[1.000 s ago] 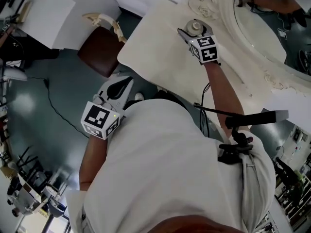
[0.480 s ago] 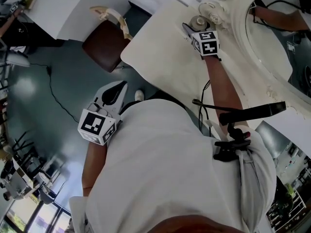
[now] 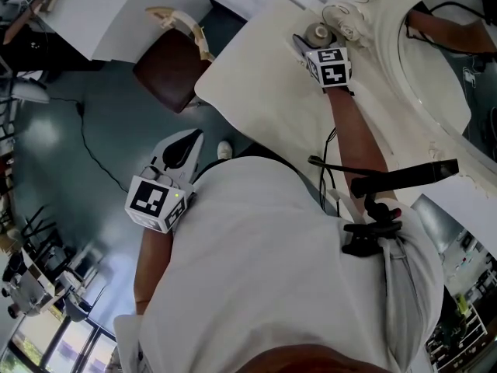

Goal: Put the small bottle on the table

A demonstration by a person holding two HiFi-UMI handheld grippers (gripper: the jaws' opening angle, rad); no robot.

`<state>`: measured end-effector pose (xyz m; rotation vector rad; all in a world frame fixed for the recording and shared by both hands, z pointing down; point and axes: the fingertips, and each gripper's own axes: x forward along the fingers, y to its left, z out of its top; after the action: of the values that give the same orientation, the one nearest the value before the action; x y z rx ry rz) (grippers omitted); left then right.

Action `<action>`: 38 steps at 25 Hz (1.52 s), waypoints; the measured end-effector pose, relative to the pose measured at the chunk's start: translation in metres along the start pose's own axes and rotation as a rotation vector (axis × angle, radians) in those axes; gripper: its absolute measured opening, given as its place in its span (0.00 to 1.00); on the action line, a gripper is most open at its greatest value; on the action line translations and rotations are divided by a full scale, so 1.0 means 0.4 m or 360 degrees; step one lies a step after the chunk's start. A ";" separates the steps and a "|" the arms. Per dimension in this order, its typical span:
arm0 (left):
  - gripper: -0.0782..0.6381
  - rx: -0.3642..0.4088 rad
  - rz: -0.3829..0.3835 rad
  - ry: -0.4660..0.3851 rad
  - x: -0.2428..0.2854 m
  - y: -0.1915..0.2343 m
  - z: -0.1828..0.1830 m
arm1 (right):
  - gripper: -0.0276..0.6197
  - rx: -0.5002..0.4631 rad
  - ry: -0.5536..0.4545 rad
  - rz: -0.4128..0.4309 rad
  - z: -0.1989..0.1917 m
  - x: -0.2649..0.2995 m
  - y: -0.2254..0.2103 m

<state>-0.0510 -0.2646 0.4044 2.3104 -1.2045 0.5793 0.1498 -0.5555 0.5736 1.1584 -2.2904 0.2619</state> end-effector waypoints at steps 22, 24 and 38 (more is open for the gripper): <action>0.11 0.0049 -0.0109 -0.0014 0.006 0.006 0.009 | 0.64 0.0034 -0.0003 -0.0091 -0.012 -0.018 -0.004; 0.11 0.0051 -0.0121 -0.0015 0.000 0.009 0.006 | 0.64 0.0060 -0.0001 -0.0111 -0.018 -0.029 -0.004; 0.11 0.0143 -0.0270 -0.0063 -0.069 0.015 -0.040 | 0.62 0.0217 0.0035 -0.0272 -0.085 -0.166 0.049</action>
<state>-0.0729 -0.2407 0.4030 2.4801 -1.0056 0.5386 0.1788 -0.4844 0.5661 1.4040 -2.1668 0.3678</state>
